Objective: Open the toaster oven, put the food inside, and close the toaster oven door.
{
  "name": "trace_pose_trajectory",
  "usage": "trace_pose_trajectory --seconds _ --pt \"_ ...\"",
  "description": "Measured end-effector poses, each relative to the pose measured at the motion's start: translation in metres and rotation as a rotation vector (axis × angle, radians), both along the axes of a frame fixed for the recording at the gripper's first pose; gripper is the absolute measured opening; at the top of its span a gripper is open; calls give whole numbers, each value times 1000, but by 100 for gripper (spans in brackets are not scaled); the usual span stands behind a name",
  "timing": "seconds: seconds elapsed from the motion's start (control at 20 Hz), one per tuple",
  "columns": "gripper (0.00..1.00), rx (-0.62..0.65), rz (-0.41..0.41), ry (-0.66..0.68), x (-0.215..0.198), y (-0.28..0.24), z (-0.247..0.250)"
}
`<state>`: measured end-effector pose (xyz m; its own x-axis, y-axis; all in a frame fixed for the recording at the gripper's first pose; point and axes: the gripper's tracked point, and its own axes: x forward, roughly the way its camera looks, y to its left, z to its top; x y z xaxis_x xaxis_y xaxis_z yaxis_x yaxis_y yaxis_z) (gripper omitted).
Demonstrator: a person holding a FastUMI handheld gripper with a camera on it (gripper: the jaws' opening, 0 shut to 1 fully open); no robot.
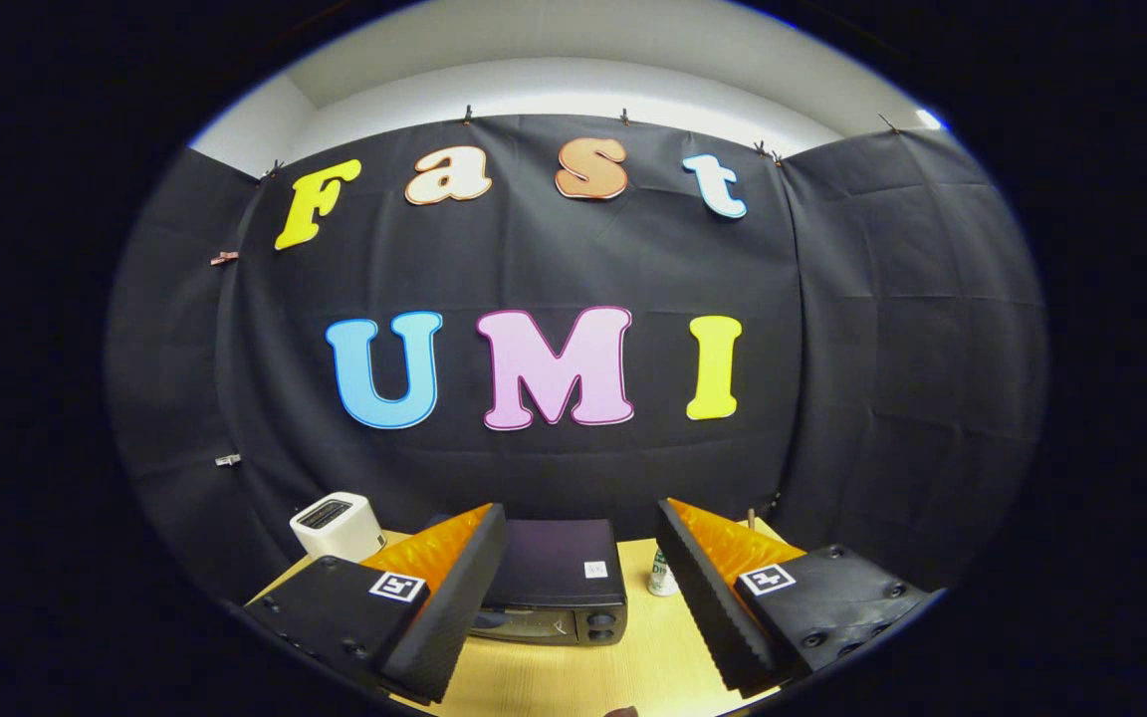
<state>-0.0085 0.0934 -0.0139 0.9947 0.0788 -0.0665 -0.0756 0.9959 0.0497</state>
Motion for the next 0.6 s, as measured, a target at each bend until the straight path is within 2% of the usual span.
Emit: trace_pose_trajectory --seconds 0.6 --pt "98 -44 -7 1 -11 -23 3"
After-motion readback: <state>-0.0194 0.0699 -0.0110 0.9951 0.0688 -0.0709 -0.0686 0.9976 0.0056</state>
